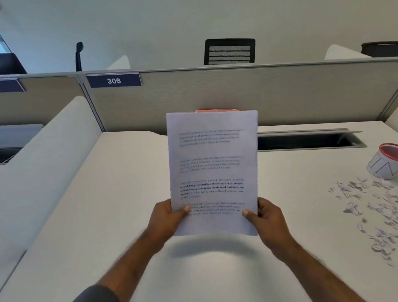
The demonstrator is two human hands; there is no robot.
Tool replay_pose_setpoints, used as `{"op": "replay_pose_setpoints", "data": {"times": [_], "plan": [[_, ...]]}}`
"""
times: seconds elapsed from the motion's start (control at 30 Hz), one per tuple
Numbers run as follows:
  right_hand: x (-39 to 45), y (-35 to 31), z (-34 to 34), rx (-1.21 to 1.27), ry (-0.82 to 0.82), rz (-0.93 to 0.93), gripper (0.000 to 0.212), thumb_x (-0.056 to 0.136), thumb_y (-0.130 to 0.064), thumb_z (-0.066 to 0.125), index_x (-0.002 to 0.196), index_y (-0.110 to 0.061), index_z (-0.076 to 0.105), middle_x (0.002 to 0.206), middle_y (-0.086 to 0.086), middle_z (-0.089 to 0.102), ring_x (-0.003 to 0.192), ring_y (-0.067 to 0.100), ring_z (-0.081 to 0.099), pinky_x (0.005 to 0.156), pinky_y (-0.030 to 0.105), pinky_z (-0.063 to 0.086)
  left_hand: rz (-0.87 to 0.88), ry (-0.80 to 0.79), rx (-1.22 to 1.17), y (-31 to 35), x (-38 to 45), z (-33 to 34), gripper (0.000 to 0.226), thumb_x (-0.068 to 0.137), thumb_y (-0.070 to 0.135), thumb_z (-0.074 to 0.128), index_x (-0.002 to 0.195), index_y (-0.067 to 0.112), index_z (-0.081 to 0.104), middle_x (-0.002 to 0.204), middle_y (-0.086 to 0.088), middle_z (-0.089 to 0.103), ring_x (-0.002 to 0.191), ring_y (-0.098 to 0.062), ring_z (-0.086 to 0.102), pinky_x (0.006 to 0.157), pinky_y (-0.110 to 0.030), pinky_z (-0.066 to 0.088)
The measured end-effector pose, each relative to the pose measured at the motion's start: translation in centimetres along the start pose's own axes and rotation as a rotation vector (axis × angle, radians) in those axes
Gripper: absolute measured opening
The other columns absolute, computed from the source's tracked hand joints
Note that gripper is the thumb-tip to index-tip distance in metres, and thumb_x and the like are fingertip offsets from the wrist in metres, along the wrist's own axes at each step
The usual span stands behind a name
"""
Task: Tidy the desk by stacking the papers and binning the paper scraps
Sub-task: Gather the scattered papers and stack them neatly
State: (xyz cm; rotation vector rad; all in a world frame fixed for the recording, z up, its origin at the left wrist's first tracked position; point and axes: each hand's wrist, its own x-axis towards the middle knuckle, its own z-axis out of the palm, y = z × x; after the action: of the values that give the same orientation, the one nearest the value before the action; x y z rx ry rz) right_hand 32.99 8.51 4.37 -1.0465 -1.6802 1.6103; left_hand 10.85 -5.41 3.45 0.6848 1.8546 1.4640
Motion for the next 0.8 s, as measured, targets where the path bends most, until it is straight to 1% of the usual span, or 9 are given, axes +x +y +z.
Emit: {"op": "replay_pose_setpoints", "data": {"times": [0.1,0.2,0.23,0.33,0.37,0.5,0.7,0.73,0.8], "plan": [[0.6,-1.7,1.2,0.072,-0.078,0.118,0.019,0.091,-0.002,0.063,0.107,-0.010,0.065,0.096,-0.003,0.077,0.084,0.015,0.073,0.062,0.022,0.055,-0.096,-0.050,-0.018,1.5,0.6,-2.9,0.009,0.089,0.011,0.074,0.097,0.013,0.076,0.097,-0.001,0.079,0.087,-0.020,0.075,0.072,-0.027,0.060],[0.7,-2.8,3.4,0.105,-0.203,0.245,0.023,0.091,0.001,0.059,0.113,-0.008,0.060,0.102,0.007,0.075,0.081,0.024,0.072,0.057,0.033,0.055,-0.198,-0.070,0.005,1.7,0.9,-6.4,0.017,0.089,0.011,0.074,0.105,0.008,0.074,0.102,-0.006,0.078,0.089,-0.022,0.074,0.069,-0.028,0.058],[0.7,-3.0,4.5,0.108,-0.249,0.276,0.026,0.091,0.003,0.057,0.114,-0.008,0.058,0.103,0.010,0.074,0.080,0.029,0.072,0.057,0.035,0.056,-0.233,-0.065,0.009,1.6,1.0,-7.7,0.019,0.089,0.012,0.074,0.107,0.007,0.074,0.103,-0.008,0.077,0.090,-0.024,0.073,0.069,-0.030,0.058],[0.7,-3.2,8.0,0.102,-0.336,0.335,0.031,0.088,0.008,0.054,0.115,-0.007,0.055,0.102,0.016,0.074,0.075,0.037,0.072,0.055,0.035,0.056,-0.336,-0.050,-0.015,1.0,1.6,-11.4,0.023,0.091,0.011,0.072,0.113,0.008,0.071,0.108,-0.008,0.076,0.099,-0.027,0.072,0.081,-0.037,0.058],[0.9,-3.3,9.3,0.108,-0.338,0.348,0.031,0.087,0.009,0.053,0.114,-0.006,0.055,0.101,0.018,0.073,0.073,0.038,0.072,0.055,0.035,0.056,-0.365,-0.049,-0.021,0.9,1.9,-12.6,0.024,0.090,0.011,0.072,0.114,0.009,0.070,0.109,-0.008,0.076,0.100,-0.028,0.072,0.082,-0.037,0.058],[2.0,-3.5,14.7,0.114,-0.318,0.389,0.031,0.085,0.013,0.051,0.107,-0.007,0.057,0.099,0.020,0.072,0.066,0.037,0.071,0.056,0.034,0.057,-0.439,-0.036,0.006,0.4,3.6,-17.3,0.029,0.090,0.011,0.073,0.119,0.009,0.068,0.111,-0.007,0.076,0.100,-0.026,0.071,0.079,-0.034,0.058],[4.0,-3.6,22.6,0.121,-0.310,0.446,0.034,0.080,0.016,0.049,0.105,-0.006,0.058,0.099,0.019,0.070,0.058,0.031,0.070,0.054,0.033,0.059,-0.530,0.001,0.111,-0.3,6.7,-23.9,0.033,0.091,0.011,0.071,0.123,0.003,0.065,0.111,-0.009,0.075,0.096,-0.024,0.072,0.075,-0.033,0.058],[4.3,-3.6,23.7,0.127,-0.314,0.455,0.034,0.080,0.016,0.049,0.106,-0.005,0.057,0.100,0.019,0.070,0.057,0.031,0.070,0.054,0.033,0.059,-0.545,0.014,0.118,-0.5,7.2,-24.9,0.034,0.091,0.011,0.072,0.123,0.003,0.065,0.112,-0.009,0.074,0.097,-0.025,0.071,0.077,-0.035,0.058],[4.9,-3.3,25.8,0.137,-0.321,0.472,0.035,0.081,0.016,0.048,0.108,-0.004,0.056,0.103,0.018,0.070,0.056,0.030,0.069,0.053,0.032,0.058,-0.575,0.038,0.118,-0.9,7.9,-26.6,0.035,0.091,0.011,0.072,0.124,0.001,0.064,0.113,-0.011,0.074,0.102,-0.029,0.070,0.087,-0.040,0.057]]}}
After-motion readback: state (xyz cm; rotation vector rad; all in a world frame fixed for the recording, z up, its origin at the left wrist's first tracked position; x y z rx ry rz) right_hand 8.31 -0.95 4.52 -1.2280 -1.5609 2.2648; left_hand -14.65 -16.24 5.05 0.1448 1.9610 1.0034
